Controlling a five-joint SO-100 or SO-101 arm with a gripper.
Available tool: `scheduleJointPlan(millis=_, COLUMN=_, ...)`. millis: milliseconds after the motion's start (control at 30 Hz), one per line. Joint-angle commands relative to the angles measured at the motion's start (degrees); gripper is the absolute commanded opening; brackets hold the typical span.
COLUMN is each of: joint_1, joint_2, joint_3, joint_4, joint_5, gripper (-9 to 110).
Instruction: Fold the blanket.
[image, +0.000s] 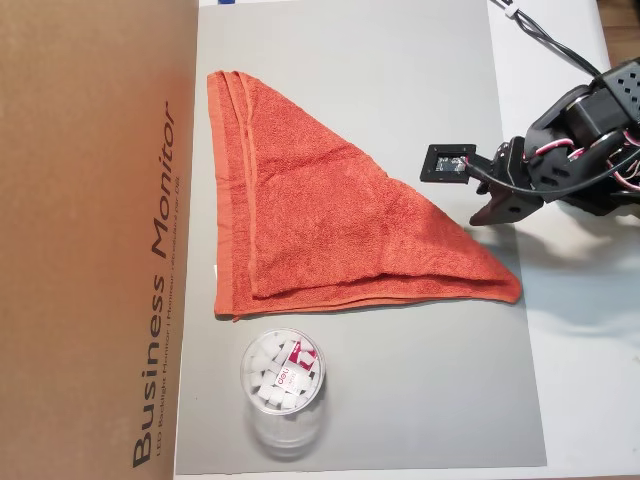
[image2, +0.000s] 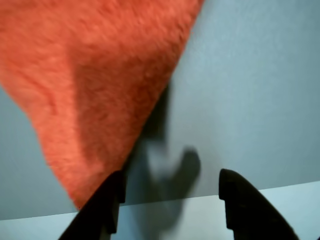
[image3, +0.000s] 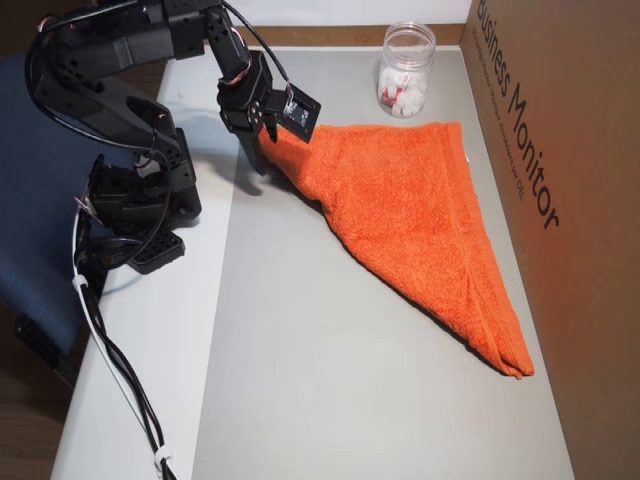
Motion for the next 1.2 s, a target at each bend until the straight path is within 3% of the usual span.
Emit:
scheduleJointPlan(millis=0, joint_1=-2.7, joint_2=1.2, joint_3=1.6, joint_4=-2.5, joint_5=1.7, gripper=19)
scheduleJointPlan(millis=500, joint_1=-16.4, joint_2=0.3, joint_3=10.3, joint_4=-17.2, joint_5=7.6, gripper=20)
scheduleJointPlan(millis=967, joint_1=-17.8, joint_2=-6.9, joint_3=16.3, joint_4=-34.3, joint_5=7.7, gripper=19)
scheduleJointPlan(millis=1167, joint_1=-19.9, joint_2=-12.0, joint_3=14.2, joint_4=-36.7, joint_5=14.5, gripper=19)
